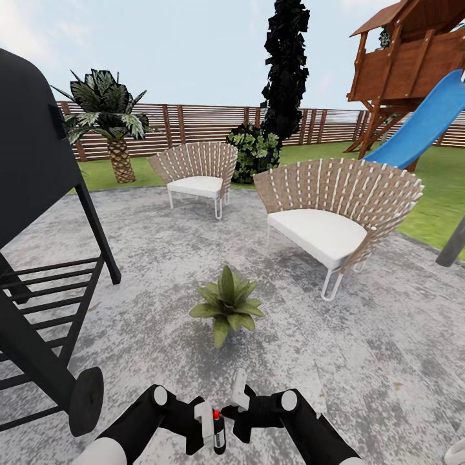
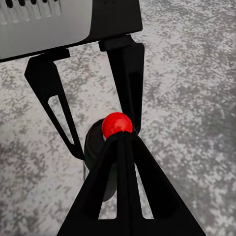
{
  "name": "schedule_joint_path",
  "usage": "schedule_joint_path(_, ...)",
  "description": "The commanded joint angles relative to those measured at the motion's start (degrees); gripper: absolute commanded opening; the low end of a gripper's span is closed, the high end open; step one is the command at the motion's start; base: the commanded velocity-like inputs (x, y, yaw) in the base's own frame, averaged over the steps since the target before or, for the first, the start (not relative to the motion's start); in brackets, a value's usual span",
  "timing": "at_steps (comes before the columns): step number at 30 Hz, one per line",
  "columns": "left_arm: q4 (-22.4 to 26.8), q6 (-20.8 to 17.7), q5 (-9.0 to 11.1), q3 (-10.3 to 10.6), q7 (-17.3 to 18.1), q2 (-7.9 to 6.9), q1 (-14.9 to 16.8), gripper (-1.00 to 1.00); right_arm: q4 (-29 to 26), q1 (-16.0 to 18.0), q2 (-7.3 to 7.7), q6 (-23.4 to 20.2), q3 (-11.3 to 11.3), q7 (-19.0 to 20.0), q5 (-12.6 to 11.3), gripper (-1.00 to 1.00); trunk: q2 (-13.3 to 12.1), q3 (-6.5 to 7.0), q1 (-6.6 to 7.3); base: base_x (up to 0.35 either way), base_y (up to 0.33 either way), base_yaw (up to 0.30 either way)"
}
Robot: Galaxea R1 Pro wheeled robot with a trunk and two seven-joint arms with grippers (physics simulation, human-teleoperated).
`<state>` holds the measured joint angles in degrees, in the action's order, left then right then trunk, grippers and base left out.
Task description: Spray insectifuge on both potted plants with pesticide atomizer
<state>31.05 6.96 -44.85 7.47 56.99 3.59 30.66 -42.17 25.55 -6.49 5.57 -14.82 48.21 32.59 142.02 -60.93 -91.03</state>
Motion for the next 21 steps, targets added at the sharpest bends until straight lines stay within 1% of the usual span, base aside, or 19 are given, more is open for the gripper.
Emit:
schedule_joint_path(1, 0.07, 0.59, -0.53, -0.06, 0.05, 0.02, 0.02, -1.00, -0.02, 0.02, -0.01, 0.58, 0.06, 0.04, 0.59, -1.00, 0.02, -0.05, 0.01, 0.000, 0.000, 0.000)
schedule_joint_path(11, 0.04, 0.67, -0.47, -0.09, 0.09, 0.08, 0.02, -1.00, -0.02, 0.02, -0.01, 0.58, 0.11, 0.04, 0.62, -1.00, 0.02, -0.05, 0.01, 0.000, 0.000, 0.000)
schedule_joint_path(16, -0.08, 2.67, -0.42, -0.09, 0.08, 0.45, 0.02, -1.00, -0.02, 0.02, 0.03, 0.58, 0.14, 0.04, 0.63, -1.00, 0.02, -0.05, 0.01, 0.000, 0.000, 0.000)
schedule_joint_path(21, -0.18, 3.09, -0.42, -0.09, 0.05, 0.50, 0.02, -1.00, -0.02, 0.02, 0.03, 0.58, 0.14, 0.04, 0.63, -1.00, 0.02, -0.05, 0.01, 0.000, 0.000, 0.000)
